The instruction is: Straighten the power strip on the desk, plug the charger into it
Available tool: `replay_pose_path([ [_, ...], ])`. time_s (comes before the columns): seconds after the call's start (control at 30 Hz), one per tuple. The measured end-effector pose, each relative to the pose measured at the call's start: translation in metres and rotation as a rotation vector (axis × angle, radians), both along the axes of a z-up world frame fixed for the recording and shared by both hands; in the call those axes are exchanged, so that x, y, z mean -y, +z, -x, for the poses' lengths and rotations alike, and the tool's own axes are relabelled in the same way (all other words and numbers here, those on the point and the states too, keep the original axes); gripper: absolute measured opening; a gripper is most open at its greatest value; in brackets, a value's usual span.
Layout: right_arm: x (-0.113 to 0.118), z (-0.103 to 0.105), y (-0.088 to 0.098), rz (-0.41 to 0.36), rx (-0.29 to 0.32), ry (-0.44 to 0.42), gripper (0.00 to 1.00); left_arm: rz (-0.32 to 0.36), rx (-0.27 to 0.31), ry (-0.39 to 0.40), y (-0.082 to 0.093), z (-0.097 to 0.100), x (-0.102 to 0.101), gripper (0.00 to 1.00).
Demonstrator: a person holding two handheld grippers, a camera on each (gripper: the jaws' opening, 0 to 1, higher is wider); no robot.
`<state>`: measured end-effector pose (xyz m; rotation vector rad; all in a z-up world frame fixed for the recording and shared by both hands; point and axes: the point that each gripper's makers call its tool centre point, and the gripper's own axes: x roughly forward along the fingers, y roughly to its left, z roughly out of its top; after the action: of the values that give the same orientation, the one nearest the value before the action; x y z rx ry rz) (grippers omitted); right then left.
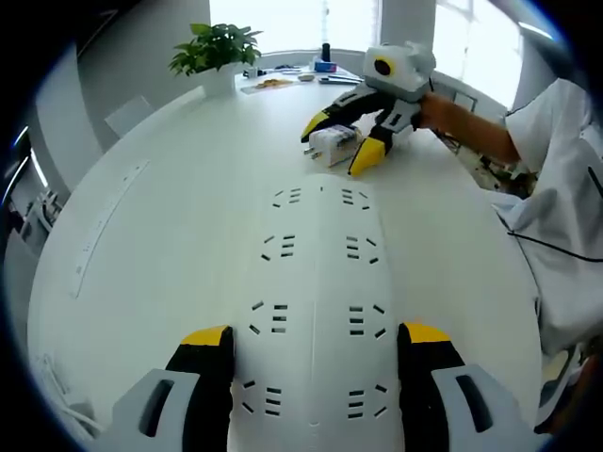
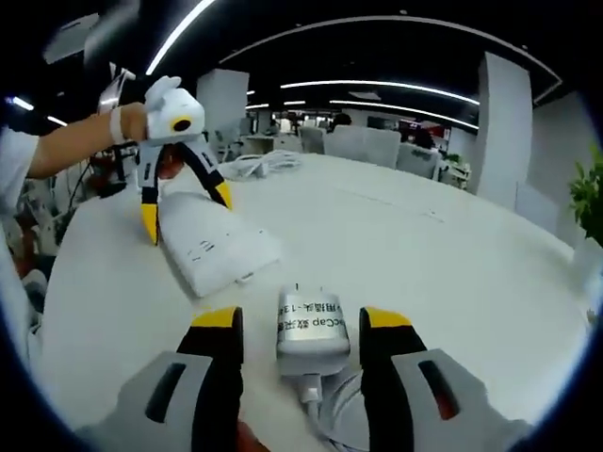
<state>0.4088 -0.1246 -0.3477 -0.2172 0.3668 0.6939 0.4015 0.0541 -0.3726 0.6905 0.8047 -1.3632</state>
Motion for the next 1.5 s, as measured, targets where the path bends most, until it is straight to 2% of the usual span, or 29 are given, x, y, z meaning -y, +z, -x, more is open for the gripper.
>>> replay_pose_path([
  [0.23,0.009,-0.011,-0.008,-0.035,-0.001,-0.050,0.40,0.000,0.000,-0.001,0.000,0.000,0.000,0.72],
  [0.37,0.008,-0.010,-0.006,-0.058,0.000,-0.051,0.41,0.000,0.000,-0.002,0.000,-0.001,0.000,0.72],
  [0.6,0.009,-0.012,-0.008,-0.060,0.012,-0.066,0.29,-0.008,0.001,-0.003,0.000,-0.001,0.000,0.72],
  [1.07,0.009,-0.008,-0.004,-0.081,0.053,-0.046,0.29,-0.011,0.001,-0.006,0.000,0.000,0.000,0.72],
  [1.1,0.009,-0.008,-0.004,-0.089,0.045,-0.044,0.29,-0.012,0.001,-0.007,0.000,0.001,0.000,0.72],
  [1.17,0.004,-0.005,-0.004,-0.166,-0.014,-0.036,0.29,-0.012,0.001,-0.007,0.000,0.001,0.000,0.72],
  [1.2,0.004,-0.005,-0.003,-0.176,-0.019,-0.034,0.29,-0.012,0.001,-0.007,0.000,0.001,0.000,0.72],
  [1.43,0.005,-0.006,0.000,-0.159,-0.018,-0.047,0.29,0.002,0.001,0.003,0.000,0.001,0.001,0.72],
  [1.47,0.004,-0.005,0.000,-0.157,-0.034,-0.045,0.29,0.006,0.001,0.006,0.000,0.001,0.001,0.72],
  [1.5,0.003,0.000,-0.002,-0.167,-0.081,-0.057,0.28,0.008,0.001,0.008,0.000,0.001,0.001,0.72],
])
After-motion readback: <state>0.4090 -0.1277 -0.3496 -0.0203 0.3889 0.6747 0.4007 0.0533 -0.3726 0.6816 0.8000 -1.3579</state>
